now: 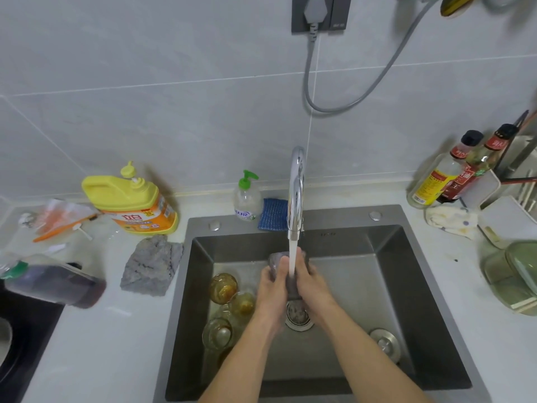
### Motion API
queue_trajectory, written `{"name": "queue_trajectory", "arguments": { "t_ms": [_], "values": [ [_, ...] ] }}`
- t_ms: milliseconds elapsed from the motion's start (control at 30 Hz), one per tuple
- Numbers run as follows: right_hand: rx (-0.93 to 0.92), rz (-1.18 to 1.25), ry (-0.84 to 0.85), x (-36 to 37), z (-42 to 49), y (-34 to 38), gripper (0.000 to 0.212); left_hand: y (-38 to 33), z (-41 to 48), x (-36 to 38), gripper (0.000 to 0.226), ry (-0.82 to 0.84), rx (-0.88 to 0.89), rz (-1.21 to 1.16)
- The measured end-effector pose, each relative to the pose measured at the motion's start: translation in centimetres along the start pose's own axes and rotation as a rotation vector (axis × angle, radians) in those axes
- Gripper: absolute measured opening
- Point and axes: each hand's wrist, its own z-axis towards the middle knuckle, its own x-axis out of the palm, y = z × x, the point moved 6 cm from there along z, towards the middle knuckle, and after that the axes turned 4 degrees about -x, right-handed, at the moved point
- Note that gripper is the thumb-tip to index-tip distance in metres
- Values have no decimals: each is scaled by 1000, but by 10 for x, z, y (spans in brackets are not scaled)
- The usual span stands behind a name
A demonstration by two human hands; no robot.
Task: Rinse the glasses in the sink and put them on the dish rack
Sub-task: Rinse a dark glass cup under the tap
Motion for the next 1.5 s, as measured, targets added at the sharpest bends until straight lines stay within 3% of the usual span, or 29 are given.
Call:
{"name": "queue_trajectory", "arguments": {
  "t_ms": [67,167,267,300,367,467,600,667,767,900,1000,1167,1233,1300,1333,1433,1500],
  "values": [
    [-87,-177,-76,0,-7,5,73,-6,2,0,52,1,10,21],
    [-213,-294,-27,4,-11,1,71,-11,1,-3,63,-59,25,-44],
    [-224,-30,-2,-2,-2,-2,53,0,4,-4,105,-108,-11,-159],
    [-188,69,3,-4,1,0,53,3,3,-1,106,-100,-16,-182],
    [-112,264,-14,-6,2,3,52,1,-6,9,94,-63,-28,-206],
    [-14,534,-90,-8,-2,-1,30,1,-9,15,62,-97,-84,-261],
    [6,735,-37,-16,2,-19,51,-1,-8,12,47,-41,-93,-262],
    [-6,686,56,-17,2,-21,65,-6,-12,13,54,38,-70,-235],
    [19,540,193,-5,-4,-15,62,-2,-15,9,54,23,-114,-213],
    [-147,121,27,-1,-5,-5,95,5,-10,2,62,-170,-116,-151],
    [-311,-95,-10,-1,-12,0,53,5,-5,-3,66,-319,-108,-196],
    [-347,129,4,-25,-17,3,42,2,-5,5,80,-178,-163,-347],
    [-214,434,-11,-33,-11,-7,45,3,-9,11,67,-54,-190,-370],
    [-79,623,7,-30,-6,-16,48,3,-11,15,33,7,-180,-370],
    [-30,613,28,-26,-4,-20,48,4,-11,14,24,5,-168,-341],
    [-79,300,6,-20,-2,-21,39,7,1,10,55,-22,-94,-194],
    [-181,-13,-24,-21,-1,-20,53,7,8,3,62,-103,-10,-75]
  ]
}}
